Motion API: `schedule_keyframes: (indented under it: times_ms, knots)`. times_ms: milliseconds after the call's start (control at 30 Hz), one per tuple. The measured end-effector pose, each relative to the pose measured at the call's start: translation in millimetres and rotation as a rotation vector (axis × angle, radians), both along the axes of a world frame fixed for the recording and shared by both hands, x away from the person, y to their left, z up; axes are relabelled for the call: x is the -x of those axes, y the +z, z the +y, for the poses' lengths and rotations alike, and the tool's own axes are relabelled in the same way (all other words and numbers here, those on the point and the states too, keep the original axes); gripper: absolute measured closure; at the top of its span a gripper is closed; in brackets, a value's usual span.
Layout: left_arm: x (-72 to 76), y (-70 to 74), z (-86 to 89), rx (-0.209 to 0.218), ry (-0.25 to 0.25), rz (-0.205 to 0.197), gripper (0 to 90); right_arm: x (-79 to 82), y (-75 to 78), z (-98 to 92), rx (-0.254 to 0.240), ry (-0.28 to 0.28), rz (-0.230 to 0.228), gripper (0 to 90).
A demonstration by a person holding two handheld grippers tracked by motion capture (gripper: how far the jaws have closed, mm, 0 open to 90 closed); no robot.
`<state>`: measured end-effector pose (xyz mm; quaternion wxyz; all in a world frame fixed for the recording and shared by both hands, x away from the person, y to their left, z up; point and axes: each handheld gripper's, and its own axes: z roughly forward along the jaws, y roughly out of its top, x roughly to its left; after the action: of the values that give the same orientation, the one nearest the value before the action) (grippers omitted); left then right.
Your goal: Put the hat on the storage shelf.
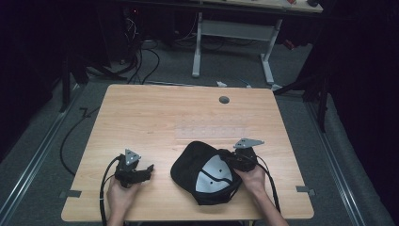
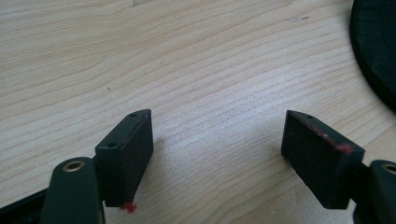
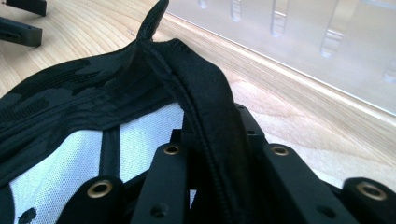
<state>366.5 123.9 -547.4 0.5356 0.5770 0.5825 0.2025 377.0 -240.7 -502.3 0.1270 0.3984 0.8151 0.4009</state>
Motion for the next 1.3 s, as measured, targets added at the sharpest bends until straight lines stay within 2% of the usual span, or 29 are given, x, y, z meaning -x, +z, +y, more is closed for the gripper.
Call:
schedule_keyframes:
  times_ms: [433,667,833,900,1000,1167,1300]
  knots:
    - [-0.4,0.4,-0.2,0.009,0.007,0.002,26.1,11.3,8.1,-13.4,-0.019,-0.048,0.003,80.4]
    - [-0.2,0.2,-0.8,0.006,0.004,0.003,24.4,18.0,10.6,-20.4,-0.033,-0.081,0.020,80.4]
    - [1.8,1.2,-2.4,0.005,0.002,0.007,26.9,25.4,18.7,-25.1,-0.062,-0.109,0.018,80.5]
    - [3.7,3.6,-3.6,0.023,-0.012,0.014,26.6,26.4,20.4,-26.0,-0.069,-0.113,0.018,80.5]
    - [9.6,10.2,-7.2,0.046,-0.040,-0.010,26.5,30.0,28.5,-28.6,-0.084,-0.128,0.013,80.5]
    - [21.7,21.2,-19.8,0.045,-0.121,-0.041,24.9,32.8,38.6,-26.6,-0.096,-0.128,-0.004,80.5]
    - [30.5,27.2,-31.4,0.053,-0.190,-0.046,22.3,33.4,45.0,-23.7,-0.105,-0.125,-0.011,80.5]
